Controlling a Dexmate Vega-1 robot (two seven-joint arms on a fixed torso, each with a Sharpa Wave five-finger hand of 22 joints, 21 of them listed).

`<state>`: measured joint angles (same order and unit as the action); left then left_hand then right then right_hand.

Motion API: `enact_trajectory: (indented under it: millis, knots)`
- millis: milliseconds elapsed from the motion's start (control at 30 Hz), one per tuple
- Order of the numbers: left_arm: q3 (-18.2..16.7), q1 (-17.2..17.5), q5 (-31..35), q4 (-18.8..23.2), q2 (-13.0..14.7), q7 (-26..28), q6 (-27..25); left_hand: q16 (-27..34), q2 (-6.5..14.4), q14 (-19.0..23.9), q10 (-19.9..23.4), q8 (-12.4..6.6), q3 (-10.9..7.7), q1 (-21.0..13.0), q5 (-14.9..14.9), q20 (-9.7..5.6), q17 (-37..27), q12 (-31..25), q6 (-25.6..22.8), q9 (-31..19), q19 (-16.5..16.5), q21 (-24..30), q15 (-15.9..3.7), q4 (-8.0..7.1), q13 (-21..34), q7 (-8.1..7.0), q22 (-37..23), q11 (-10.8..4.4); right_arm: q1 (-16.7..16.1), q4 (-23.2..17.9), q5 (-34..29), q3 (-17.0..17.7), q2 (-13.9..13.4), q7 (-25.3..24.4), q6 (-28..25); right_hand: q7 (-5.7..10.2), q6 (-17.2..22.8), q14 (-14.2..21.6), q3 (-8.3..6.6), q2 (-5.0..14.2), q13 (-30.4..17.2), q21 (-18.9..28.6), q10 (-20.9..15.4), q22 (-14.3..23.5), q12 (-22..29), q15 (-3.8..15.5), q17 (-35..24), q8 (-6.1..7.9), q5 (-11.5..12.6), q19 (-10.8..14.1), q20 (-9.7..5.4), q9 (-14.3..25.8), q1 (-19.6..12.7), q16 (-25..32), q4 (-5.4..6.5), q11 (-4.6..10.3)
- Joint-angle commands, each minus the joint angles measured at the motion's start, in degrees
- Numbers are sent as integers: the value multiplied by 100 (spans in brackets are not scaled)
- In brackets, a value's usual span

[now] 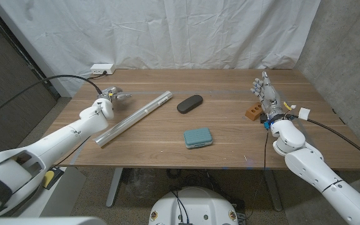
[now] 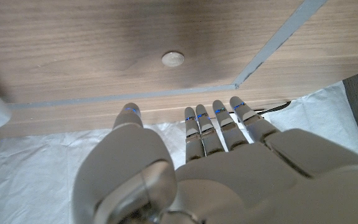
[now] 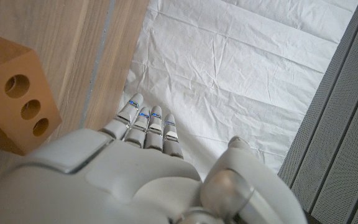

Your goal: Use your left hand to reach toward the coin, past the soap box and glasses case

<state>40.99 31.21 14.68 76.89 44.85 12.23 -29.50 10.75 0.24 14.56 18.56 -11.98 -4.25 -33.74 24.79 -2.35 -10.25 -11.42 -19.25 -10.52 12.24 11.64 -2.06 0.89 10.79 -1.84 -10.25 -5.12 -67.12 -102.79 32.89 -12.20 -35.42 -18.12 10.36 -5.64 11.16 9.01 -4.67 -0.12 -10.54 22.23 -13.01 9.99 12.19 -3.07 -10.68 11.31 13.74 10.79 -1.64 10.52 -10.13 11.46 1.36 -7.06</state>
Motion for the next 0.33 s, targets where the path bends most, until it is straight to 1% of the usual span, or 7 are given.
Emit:
enact_trajectory:
  millis: [33, 333]
  knots:
    - [17, -85, 38, 30, 10, -23, 14, 0, 12, -19, -13, 22, -11, -71, -18, -416, -25, -5, 18, -35, -29, -2, -308, 15, 22, -11, -16, -27, 59, 112, 61, -44, 87, 52, 71, 6, 56, 58, 2, 36, -6, -14, -42, 31, 15, -4, -18, -1, 29, 60, 4, 17, -51, -15, 5, 29]
    - [-12, -109, 53, 67, 32, -25, -2, 3, 16, -15, 7, 20, -8, -83, -24, -414, -25, -12, 9, -35, -29, -1, -315, 19, 23, -19, -17, -12, 132, 226, 63, -80, 134, 112, 163, 12, 55, 60, 6, 40, -6, -31, -45, 32, 14, -7, -19, -3, 29, 65, 6, 17, -49, -16, 4, 23]
